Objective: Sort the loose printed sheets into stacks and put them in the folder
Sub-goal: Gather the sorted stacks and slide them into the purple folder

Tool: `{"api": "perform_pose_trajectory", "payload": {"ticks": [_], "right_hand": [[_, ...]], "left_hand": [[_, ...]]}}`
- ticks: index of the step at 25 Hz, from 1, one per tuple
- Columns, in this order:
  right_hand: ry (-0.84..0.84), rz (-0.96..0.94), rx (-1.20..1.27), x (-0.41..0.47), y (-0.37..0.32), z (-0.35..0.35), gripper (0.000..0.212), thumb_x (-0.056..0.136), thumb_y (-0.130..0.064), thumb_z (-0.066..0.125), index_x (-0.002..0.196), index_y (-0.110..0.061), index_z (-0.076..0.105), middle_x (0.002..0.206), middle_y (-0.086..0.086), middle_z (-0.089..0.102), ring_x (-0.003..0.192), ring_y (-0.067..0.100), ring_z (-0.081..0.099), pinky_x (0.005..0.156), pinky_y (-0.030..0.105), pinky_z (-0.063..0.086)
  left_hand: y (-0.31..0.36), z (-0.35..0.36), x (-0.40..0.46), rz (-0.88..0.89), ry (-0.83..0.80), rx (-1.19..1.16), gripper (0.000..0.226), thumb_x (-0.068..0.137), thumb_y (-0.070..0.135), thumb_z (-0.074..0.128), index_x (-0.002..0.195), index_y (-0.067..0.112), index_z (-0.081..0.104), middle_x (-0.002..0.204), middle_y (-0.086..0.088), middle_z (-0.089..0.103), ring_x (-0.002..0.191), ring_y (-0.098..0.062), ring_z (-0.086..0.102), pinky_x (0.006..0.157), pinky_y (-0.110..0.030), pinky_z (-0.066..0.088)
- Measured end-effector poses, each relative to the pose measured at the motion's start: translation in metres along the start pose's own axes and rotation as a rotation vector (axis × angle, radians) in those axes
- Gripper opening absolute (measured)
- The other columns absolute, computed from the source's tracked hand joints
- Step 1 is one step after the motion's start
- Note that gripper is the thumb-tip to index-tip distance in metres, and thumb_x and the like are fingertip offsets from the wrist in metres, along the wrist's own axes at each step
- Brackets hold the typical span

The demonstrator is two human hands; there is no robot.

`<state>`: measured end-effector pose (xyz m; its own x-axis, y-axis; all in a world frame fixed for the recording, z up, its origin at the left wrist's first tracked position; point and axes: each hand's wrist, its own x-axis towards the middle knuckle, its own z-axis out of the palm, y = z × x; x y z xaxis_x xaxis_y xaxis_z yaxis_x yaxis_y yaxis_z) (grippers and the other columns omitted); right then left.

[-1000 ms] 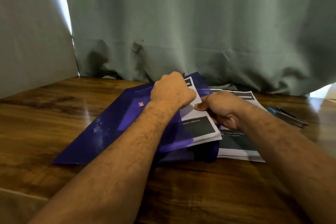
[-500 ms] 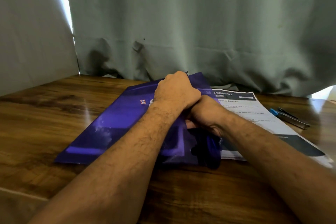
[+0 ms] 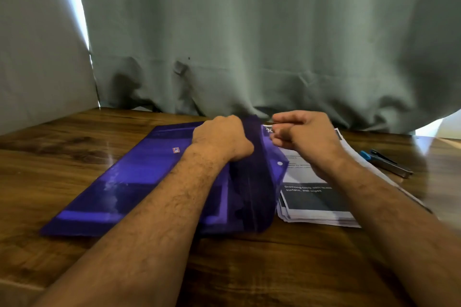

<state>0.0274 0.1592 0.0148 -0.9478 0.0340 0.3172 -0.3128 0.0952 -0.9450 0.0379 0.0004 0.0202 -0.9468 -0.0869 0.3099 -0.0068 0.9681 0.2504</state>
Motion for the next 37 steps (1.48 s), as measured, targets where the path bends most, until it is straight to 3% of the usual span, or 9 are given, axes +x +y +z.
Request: {"api": "perform_pose_trajectory", "payload": {"ticks": [4, 10, 15, 19, 22, 26, 29, 32, 37], "right_hand": [[0.053, 0.020, -0.136, 0.002, 0.007, -0.032, 0.029, 0.082, 0.009, 0.061, 0.089, -0.016, 0.072, 0.087, 0.013, 0.074, 0.085, 0.032, 0.072, 0.080, 0.039, 0.061], [0.120, 0.028, -0.298, 0.003, 0.009, -0.062, 0.021, 0.088, 0.000, 0.065, 0.087, -0.019, 0.071, 0.090, 0.010, 0.071, 0.079, 0.024, 0.069, 0.069, 0.039, 0.062], [0.089, 0.039, -0.544, 0.001, 0.013, -0.064, 0.024, 0.089, -0.003, 0.064, 0.082, -0.026, 0.068, 0.096, 0.007, 0.069, 0.077, 0.019, 0.063, 0.055, 0.028, 0.056], [0.066, 0.044, -0.685, 0.002, 0.016, -0.061, 0.026, 0.089, -0.006, 0.065, 0.080, -0.031, 0.067, 0.104, 0.002, 0.068, 0.092, 0.018, 0.062, 0.085, 0.041, 0.058], [0.030, 0.046, -0.763, 0.002, 0.020, -0.056, 0.021, 0.088, -0.011, 0.067, 0.085, -0.031, 0.069, 0.111, 0.000, 0.069, 0.101, 0.015, 0.061, 0.098, 0.034, 0.051], [0.025, 0.069, -0.790, 0.004, 0.022, -0.056, 0.018, 0.087, -0.012, 0.068, 0.089, -0.030, 0.071, 0.113, -0.001, 0.067, 0.102, 0.013, 0.060, 0.098, 0.035, 0.050], [0.015, 0.074, -0.800, 0.004, 0.021, -0.056, 0.018, 0.088, -0.011, 0.066, 0.089, -0.028, 0.070, 0.105, -0.002, 0.065, 0.093, 0.011, 0.058, 0.094, 0.032, 0.051], [-0.004, 0.065, -0.799, 0.003, 0.019, -0.058, 0.017, 0.089, -0.011, 0.065, 0.089, -0.027, 0.070, 0.096, -0.003, 0.063, 0.081, 0.007, 0.053, 0.089, 0.029, 0.050], [-0.010, 0.025, -0.819, 0.007, 0.021, -0.060, 0.019, 0.089, -0.016, 0.067, 0.106, -0.023, 0.073, 0.113, -0.001, 0.068, 0.085, 0.007, 0.052, 0.091, 0.029, 0.050]], "left_hand": [[-0.006, 0.003, 0.000, -0.001, -0.146, 0.064, 0.051, 0.078, 0.031, 0.060, 0.129, 0.026, 0.065, 0.133, -0.008, 0.062, 0.118, -0.032, 0.060, 0.087, -0.038, 0.047], [-0.013, 0.009, -0.001, 0.012, -0.190, 0.185, 0.031, 0.094, 0.033, 0.054, 0.121, 0.019, 0.061, 0.129, -0.010, 0.062, 0.115, -0.034, 0.061, 0.088, -0.044, 0.046], [-0.028, 0.000, 0.010, -0.249, 0.114, -0.157, 0.032, 0.097, 0.023, 0.054, 0.125, 0.011, 0.064, 0.129, -0.019, 0.062, 0.117, -0.040, 0.059, 0.092, -0.043, 0.048], [-0.032, -0.002, 0.017, -0.368, 0.268, -0.423, 0.044, 0.101, 0.043, 0.042, 0.128, 0.014, 0.060, 0.124, -0.018, 0.063, 0.113, -0.038, 0.058, 0.080, -0.041, 0.040], [-0.025, 0.008, 0.019, -0.369, 0.130, -0.373, 0.068, 0.092, 0.071, 0.041, 0.133, 0.019, 0.058, 0.132, -0.015, 0.061, 0.119, -0.038, 0.056, 0.091, -0.045, 0.044], [-0.011, 0.030, 0.012, -0.268, -0.218, -0.003, 0.072, 0.082, 0.071, 0.060, 0.134, 0.022, 0.053, 0.141, -0.009, 0.055, 0.133, -0.033, 0.048, 0.116, -0.058, 0.028], [-0.007, 0.030, 0.012, -0.169, -0.100, 0.034, 0.065, 0.086, 0.065, 0.062, 0.135, 0.023, 0.054, 0.140, -0.006, 0.057, 0.134, -0.029, 0.048, 0.121, -0.056, 0.018], [0.009, 0.018, 0.018, -0.024, 0.052, -0.147, 0.042, 0.091, 0.049, 0.066, 0.126, 0.025, 0.064, 0.127, -0.002, 0.066, 0.121, -0.023, 0.057, 0.114, -0.046, 0.036], [0.046, 0.011, 0.054, -0.042, -0.058, -0.473, 0.007, 0.090, 0.026, 0.074, 0.086, 0.020, 0.073, 0.107, -0.003, 0.073, 0.105, -0.021, 0.064, 0.096, -0.037, 0.052]]}}
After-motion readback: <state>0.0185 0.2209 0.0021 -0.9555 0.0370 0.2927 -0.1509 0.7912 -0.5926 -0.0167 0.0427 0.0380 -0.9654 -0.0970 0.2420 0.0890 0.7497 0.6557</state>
